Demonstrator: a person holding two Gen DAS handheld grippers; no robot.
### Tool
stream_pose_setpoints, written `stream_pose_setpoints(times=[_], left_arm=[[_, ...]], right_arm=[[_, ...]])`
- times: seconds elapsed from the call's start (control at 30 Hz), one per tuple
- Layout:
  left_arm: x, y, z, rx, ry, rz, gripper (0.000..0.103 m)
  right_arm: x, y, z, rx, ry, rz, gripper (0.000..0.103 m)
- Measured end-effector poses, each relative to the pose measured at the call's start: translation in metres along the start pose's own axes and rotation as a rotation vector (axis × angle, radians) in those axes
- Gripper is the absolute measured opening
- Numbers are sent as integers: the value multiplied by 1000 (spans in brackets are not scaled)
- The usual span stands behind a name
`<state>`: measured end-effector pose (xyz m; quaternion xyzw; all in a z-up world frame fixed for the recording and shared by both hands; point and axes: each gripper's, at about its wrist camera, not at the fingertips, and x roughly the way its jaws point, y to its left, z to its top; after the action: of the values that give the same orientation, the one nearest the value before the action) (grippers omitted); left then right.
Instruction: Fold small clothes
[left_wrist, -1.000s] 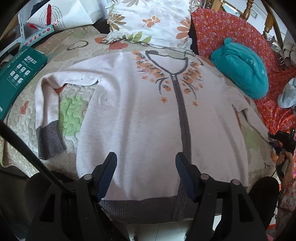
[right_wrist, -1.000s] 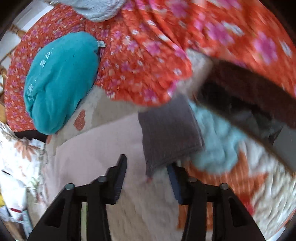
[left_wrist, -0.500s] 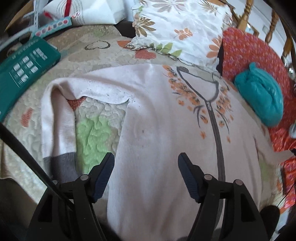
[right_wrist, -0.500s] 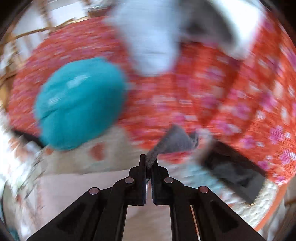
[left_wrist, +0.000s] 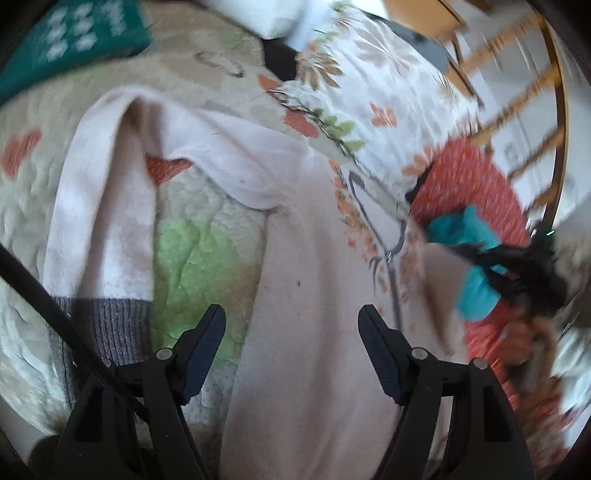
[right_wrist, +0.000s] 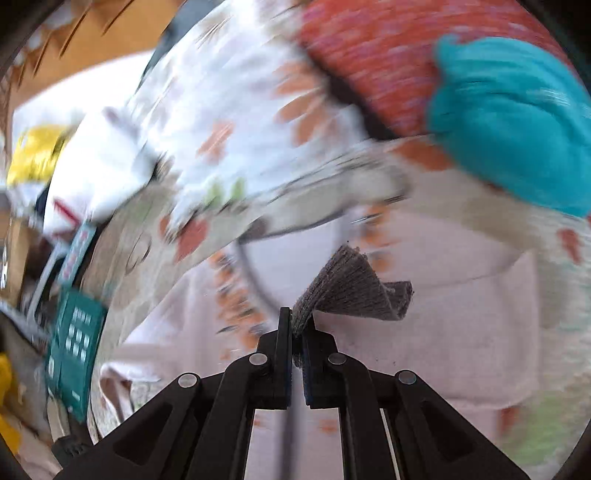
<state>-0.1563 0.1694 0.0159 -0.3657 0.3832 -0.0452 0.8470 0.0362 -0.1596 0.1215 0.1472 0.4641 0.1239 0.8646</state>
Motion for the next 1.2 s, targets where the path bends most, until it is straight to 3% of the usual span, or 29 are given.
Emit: stream_pose_setpoints(times=[0.2, 0.4, 0.6, 0.7, 0.8, 0.9, 1.2], left_arm=[[-5, 19, 6, -106, -15, -79, 74], [-4, 16, 8, -92, -23, -78, 75], [-6, 16, 8, -74, -28, -71, 75], [-5, 16, 8, -70, -20, -72, 75], [-5, 16, 8, -74, -17, -71, 75], [-4, 17, 8, -78, -16, -67, 76], [-3, 16, 8, -70, -7, -50, 76]], right_arm=[[66, 79, -22, -140, 99, -9, 5], [107, 118, -37, -237, 173, -16, 5], [133, 154, -58, -322, 265, 52, 5], [148, 174, -72, -404, 342, 86, 11], [146, 181, -73, -403, 369, 160, 16], [129, 178, -65, -371, 352, 223, 32], [113, 120, -64, -318, 298, 68, 32]])
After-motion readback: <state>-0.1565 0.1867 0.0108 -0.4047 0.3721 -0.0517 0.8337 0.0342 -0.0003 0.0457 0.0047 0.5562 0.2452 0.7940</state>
